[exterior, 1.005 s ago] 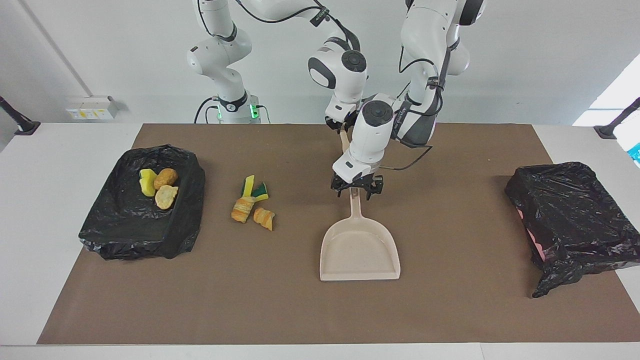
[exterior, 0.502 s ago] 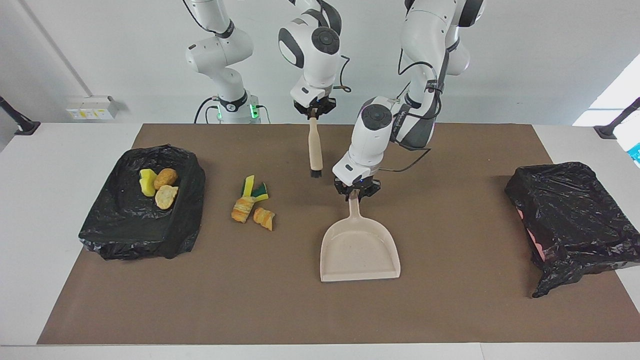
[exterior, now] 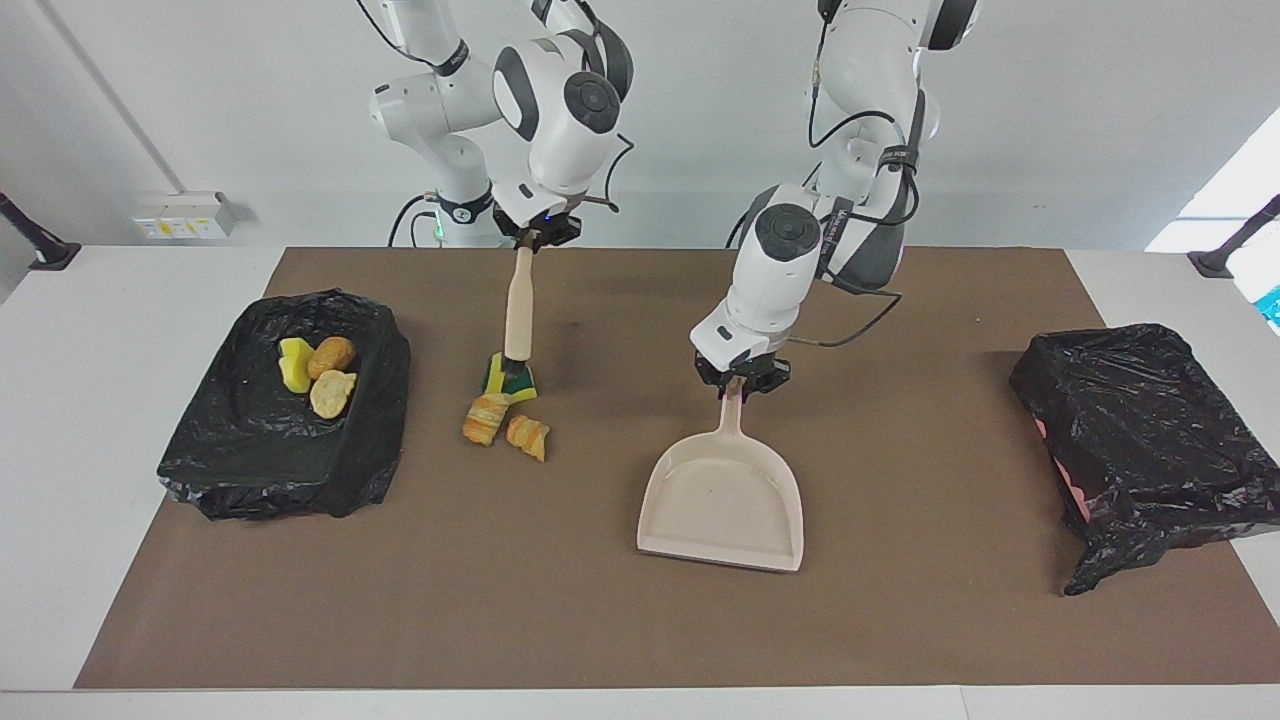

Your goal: Sweep and dump trash in bin

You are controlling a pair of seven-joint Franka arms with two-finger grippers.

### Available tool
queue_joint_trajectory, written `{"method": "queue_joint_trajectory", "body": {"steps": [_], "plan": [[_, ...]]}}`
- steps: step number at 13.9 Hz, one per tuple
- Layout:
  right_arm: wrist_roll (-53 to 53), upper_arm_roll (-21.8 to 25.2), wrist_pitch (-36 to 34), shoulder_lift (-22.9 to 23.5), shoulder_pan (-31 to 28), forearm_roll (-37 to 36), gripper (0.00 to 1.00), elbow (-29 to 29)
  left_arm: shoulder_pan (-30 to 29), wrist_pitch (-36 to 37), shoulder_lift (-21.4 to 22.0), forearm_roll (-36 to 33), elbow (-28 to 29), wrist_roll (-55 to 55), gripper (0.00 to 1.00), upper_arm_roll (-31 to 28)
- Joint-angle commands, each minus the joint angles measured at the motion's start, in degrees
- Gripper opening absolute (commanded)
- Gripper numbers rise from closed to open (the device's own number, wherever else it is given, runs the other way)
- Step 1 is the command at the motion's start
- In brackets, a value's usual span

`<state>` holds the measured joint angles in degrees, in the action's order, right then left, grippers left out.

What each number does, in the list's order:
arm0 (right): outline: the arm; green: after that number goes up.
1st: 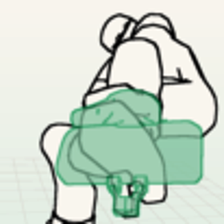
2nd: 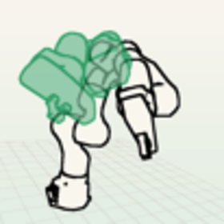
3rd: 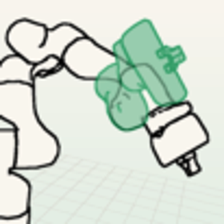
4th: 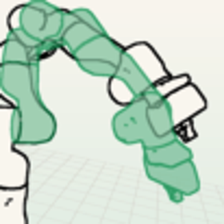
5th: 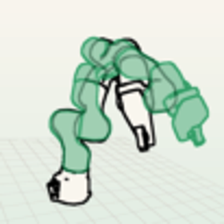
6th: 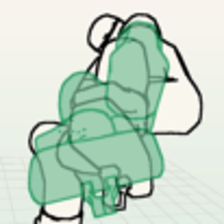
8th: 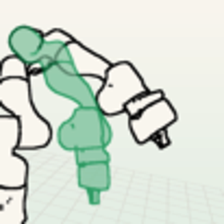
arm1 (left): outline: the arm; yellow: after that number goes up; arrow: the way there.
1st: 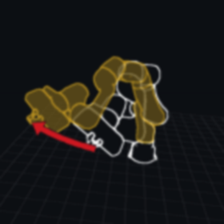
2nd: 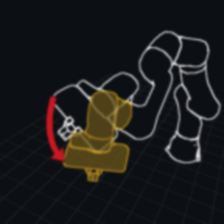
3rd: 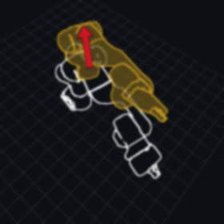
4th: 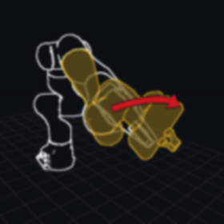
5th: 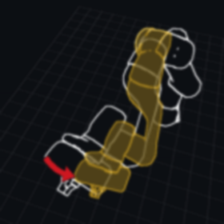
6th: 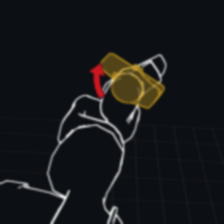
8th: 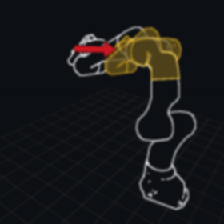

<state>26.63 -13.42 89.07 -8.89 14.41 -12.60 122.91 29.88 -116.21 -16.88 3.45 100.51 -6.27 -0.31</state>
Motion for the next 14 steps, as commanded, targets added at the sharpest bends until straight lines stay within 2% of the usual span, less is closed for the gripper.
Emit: {"method": "queue_joint_trajectory", "body": {"steps": [1,4,6,8,11,14], "plan": [[-7.44,-0.81,4.33,0.1,-5.6,-3.91,0.0,2.15,-2.19,4.66,1.67,-0.11,0.12,12.72,0.0,0.13],[-14.21,-0.73,12.33,-0.77,-11.58,-4.28,0.0,6.97,-2.29,7.04,2.2,-0.29,0.91,24.88,0.0,0.04],[-16.6,-0.81,14.37,-1.04,-14.66,-4.28,0.0,8.4,-2.29,9.41,2.9,-3.0,1.18,32.16,0.0,-0.13],[-13.82,-1.08,17.16,-0.6,-14.32,-4.19,0.0,11.02,-1.94,10.48,4.48,-4.59,3.62,38.59,0.0,-0.04],[-11.08,-1.17,19.21,1.32,-12.21,-2.7,0.0,11.65,-0.45,9.34,7.47,-8.1,8.63,44.22,0.0,0.13],[-6.24,-1.17,20.09,3.44,-7.3,3.96,0.0,11.13,2.63,2.6,11.51,-11.01,16.35,46.17,0.0,0.13]]}}
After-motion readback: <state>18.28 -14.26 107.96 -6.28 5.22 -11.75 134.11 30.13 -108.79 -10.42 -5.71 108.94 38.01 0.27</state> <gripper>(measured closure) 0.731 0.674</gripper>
